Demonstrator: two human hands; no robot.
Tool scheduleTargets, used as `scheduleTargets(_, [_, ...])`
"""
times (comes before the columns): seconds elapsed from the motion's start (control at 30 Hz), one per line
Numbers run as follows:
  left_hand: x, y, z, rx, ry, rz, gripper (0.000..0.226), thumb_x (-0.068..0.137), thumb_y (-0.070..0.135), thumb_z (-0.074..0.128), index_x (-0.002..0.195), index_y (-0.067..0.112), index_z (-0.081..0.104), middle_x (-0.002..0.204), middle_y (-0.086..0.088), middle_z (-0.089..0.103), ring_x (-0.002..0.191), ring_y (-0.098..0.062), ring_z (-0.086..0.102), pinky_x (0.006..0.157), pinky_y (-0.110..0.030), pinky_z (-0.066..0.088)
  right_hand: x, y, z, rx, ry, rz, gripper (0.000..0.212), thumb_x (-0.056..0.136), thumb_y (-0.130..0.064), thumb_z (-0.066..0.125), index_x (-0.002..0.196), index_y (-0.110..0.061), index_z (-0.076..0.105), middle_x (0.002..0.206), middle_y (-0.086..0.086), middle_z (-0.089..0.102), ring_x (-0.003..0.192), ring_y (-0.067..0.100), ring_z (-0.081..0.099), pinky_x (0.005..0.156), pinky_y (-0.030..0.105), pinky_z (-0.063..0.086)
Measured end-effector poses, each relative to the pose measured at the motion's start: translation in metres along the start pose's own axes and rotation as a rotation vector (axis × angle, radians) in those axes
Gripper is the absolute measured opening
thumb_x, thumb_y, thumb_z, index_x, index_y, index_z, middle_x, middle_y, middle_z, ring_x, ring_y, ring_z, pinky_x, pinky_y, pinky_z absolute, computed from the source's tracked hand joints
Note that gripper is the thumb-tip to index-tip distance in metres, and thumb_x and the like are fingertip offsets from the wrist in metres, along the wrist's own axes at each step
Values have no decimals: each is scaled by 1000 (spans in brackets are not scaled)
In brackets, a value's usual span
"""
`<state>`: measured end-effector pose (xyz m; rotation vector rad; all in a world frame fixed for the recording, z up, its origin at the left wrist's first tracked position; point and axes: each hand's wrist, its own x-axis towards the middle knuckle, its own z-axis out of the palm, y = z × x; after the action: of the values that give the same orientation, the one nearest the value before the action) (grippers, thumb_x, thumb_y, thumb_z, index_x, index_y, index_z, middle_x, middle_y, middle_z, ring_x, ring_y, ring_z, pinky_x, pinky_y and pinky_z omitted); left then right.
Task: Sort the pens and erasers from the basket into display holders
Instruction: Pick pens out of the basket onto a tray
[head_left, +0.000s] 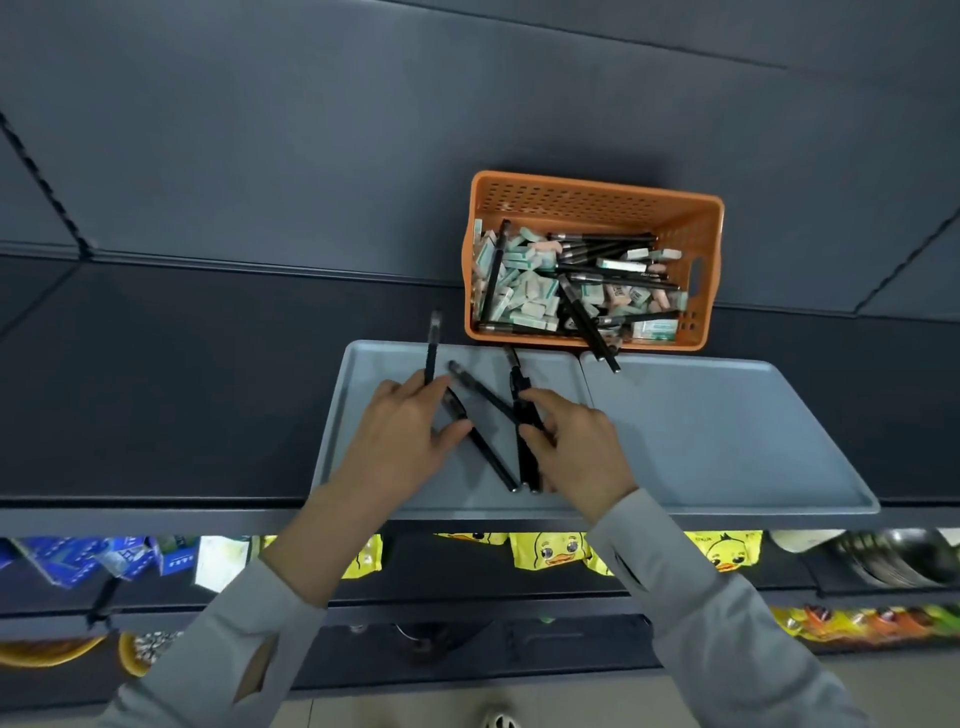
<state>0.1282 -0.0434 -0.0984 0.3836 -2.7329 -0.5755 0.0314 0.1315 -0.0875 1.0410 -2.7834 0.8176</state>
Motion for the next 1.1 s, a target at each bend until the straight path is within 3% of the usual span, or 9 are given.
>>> scheduleTargets(0.23, [-38,20,15,246,1,14,58,77,50,69,124,17,65,115,-25,63,92,-43,58,76,-45,55,-2,6,-7,-66,9,-97,22,91,-38,61,106,-24,71,70,2,69,72,27,66,72,34,53])
scheduleTargets(0.3, [-33,31,14,210,-9,-2,73,80,66,48,135,18,56,134,-30,49,116,-52,49,93,-53,48,5,14,-7,-109,30,-124,25,95,-34,57,113,-22,68,94,4,69,86,27,66,76,34,51])
scheduleTargets(0.37, [-27,42,19,186,-175,-65,96,76,79,34,151,20,28,155,-28,16,142,-48,15,115,-51,22,14,22,-3,-131,-80,-171,36,98,-29,52,133,-22,57,130,8,58,116,30,56,96,38,45])
scheduleTargets(0.43, [-25,48,27,180,-260,-84,109,68,88,24,154,23,11,160,-21,-3,147,-39,-4,119,-45,6,18,26,4,-126,-234,-221,43,102,-29,45,144,-25,44,152,6,38,139,27,36,114,40,29])
scheduleTargets(0.63, [-19,35,35,62,-144,2,91,77,73,20,147,18,37,158,-17,20,145,-37,17,119,-43,17,11,30,1,-149,-282,-297,45,103,-28,42,147,-20,39,157,0,29,145,20,26,113,21,9])
scheduleTargets(0.77, [-11,33,23,74,-99,23,80,80,70,36,138,16,51,149,-12,39,138,-35,34,114,-40,27,15,34,-31,-22,-47,-361,29,95,-18,56,123,-16,65,127,3,61,115,23,59,99,35,48])
scheduleTargets(0.9, [20,52,11,12,107,70,50,85,32,70,130,14,58,121,-7,62,109,-30,58,93,-38,47,49,62,-85,-117,265,-261,30,82,3,64,106,-13,69,106,5,67,94,27,64,77,37,54])
scheduleTargets(1.03, [74,91,17,24,149,185,47,85,7,65,132,14,57,110,-12,62,100,-33,56,88,-41,47,99,99,-105,-317,-9,-208,48,75,10,67,116,-15,68,115,9,63,111,32,56,94,42,47])
scheduleTargets(1.1, [99,102,23,38,110,183,51,89,2,56,136,19,52,107,-14,60,98,-34,54,83,-41,46,114,104,-100,-375,-141,-262,46,78,8,66,116,-18,70,109,10,62,107,32,54,89,39,44])
